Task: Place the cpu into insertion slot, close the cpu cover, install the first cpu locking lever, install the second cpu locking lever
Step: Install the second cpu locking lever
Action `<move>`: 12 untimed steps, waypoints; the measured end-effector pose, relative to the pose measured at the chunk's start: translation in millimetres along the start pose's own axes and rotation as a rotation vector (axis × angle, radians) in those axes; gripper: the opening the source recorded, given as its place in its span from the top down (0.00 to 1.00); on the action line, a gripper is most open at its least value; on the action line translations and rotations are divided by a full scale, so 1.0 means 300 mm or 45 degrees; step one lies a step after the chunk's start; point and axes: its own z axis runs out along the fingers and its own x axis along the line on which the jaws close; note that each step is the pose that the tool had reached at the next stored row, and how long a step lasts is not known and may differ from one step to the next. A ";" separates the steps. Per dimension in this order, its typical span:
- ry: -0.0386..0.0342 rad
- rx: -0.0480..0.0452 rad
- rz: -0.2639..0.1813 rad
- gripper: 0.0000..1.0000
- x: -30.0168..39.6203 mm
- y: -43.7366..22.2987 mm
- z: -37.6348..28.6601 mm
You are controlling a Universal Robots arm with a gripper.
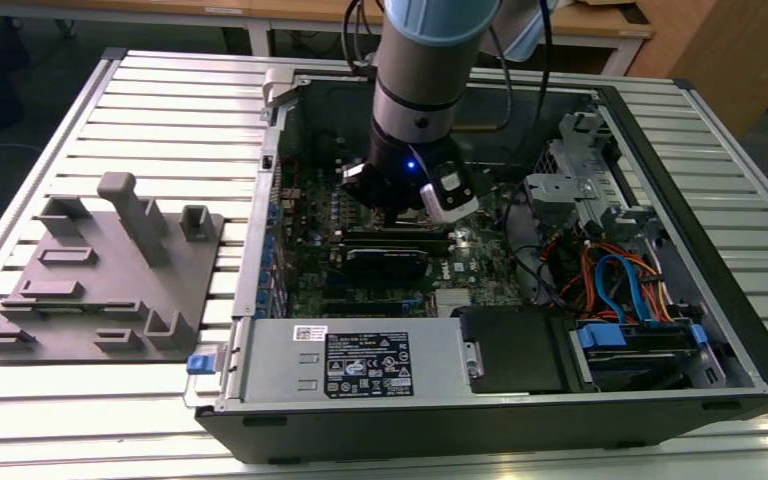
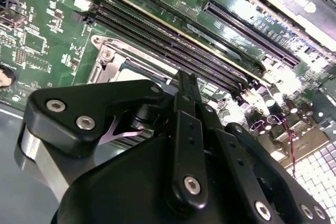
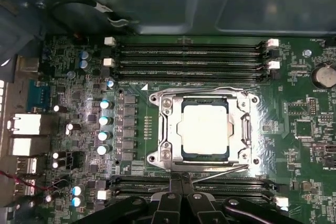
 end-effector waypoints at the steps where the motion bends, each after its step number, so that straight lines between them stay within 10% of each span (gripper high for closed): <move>1: 0.0001 0.000 0.000 0.90 0.000 0.000 0.000; 12: 0.0004 -0.003 -0.001 0.90 0.020 -0.006 0.009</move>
